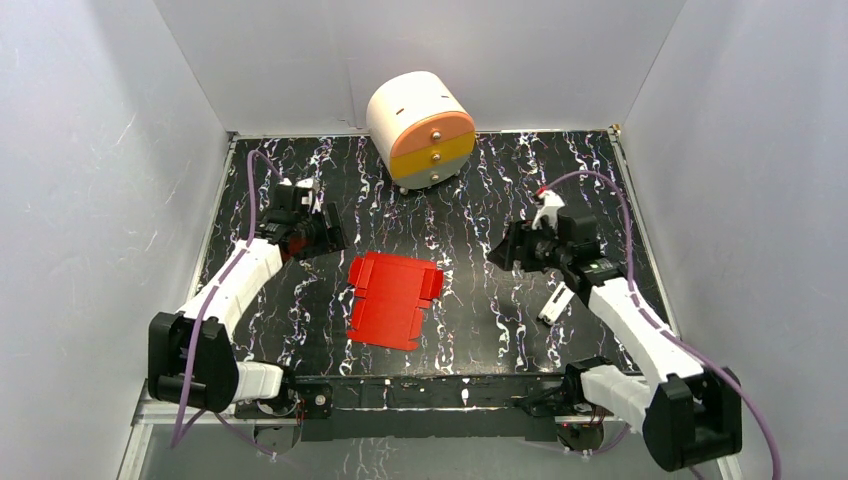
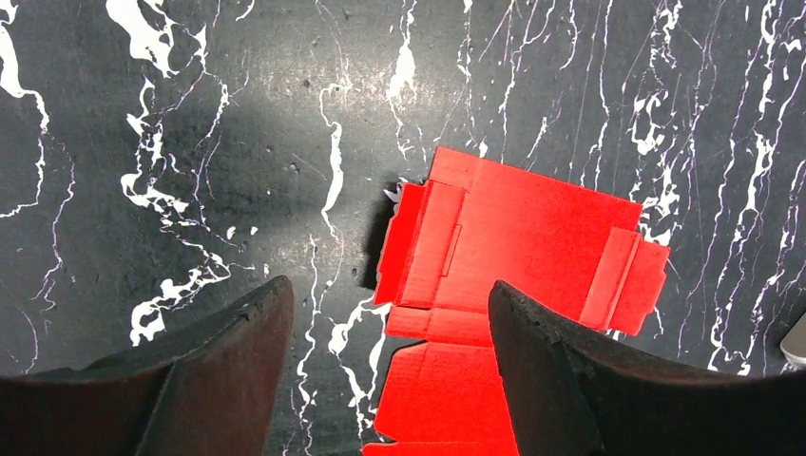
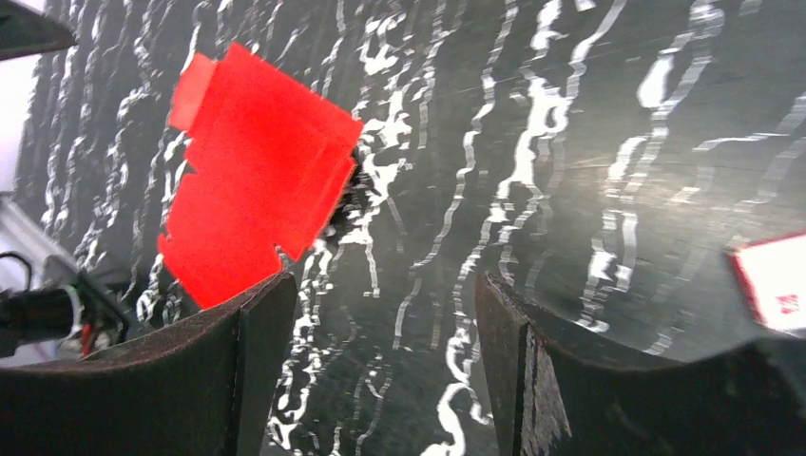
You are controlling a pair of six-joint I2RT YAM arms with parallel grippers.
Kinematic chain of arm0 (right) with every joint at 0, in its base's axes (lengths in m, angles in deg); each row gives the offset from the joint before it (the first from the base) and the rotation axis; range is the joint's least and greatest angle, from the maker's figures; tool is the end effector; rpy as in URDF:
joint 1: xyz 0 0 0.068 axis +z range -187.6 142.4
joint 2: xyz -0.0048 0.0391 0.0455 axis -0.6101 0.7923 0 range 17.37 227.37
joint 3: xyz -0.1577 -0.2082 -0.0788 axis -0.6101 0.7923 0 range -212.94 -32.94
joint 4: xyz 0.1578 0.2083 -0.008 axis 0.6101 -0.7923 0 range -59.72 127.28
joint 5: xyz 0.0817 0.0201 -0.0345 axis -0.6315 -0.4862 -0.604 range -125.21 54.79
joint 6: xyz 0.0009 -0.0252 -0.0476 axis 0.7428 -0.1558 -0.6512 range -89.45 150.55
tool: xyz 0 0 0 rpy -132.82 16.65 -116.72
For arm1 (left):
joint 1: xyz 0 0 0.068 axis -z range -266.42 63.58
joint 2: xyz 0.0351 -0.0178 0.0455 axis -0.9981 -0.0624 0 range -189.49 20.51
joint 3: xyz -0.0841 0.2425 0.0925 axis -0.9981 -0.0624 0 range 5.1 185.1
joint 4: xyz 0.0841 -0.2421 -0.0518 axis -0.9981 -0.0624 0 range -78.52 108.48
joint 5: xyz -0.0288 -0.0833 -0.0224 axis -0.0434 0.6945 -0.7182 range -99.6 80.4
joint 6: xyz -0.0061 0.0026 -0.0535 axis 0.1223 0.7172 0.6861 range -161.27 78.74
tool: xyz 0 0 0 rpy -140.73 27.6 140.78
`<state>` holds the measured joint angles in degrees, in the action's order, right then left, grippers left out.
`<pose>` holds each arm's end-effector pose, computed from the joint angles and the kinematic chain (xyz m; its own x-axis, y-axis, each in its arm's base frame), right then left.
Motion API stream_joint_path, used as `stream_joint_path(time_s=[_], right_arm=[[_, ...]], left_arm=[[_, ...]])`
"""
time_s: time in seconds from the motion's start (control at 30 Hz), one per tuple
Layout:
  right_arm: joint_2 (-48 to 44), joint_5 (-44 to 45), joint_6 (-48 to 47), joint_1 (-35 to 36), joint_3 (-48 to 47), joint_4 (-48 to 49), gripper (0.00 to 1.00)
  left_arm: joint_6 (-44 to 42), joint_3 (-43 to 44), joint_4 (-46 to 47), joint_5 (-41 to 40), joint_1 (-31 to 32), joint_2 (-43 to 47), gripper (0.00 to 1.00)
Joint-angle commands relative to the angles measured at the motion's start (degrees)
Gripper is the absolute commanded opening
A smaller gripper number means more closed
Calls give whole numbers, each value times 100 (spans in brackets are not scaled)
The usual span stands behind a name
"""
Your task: Fold the paper box
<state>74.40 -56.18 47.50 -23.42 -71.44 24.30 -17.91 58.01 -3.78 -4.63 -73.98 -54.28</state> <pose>0.2094 0.0661 0.2580 -0.6376 0.1197 -0.7610 -0.3540 0.8318 0.4275 0.2718 -0.0631 0.2564 -0.7336 -0.2425 -0.6349 -0.0167 0.9403 -0.3399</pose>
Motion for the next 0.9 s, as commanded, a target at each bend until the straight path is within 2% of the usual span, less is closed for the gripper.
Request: stream_joint_path(time_s=[0.0,0.2,0.37,0.7,0.87], right_arm=[[528,61,808,702,129,1002,76],[1510,562,1576,1590,306,2098,70],[2253,813,2060,2021,395,3032,65],[3493,849,2883,2423,587,4395,52],[3681,849,2820,2456,587,4538,39]], left_arm=[[-411,-138,29,457,-137,-60,74],[-485,-354,149,466,-146,-116,76],[-510,-307,117,515,-146,-200,78],[-550,-305,47,459,-146,-214,79],[-553,-329,55,508,-147,-179,79]])
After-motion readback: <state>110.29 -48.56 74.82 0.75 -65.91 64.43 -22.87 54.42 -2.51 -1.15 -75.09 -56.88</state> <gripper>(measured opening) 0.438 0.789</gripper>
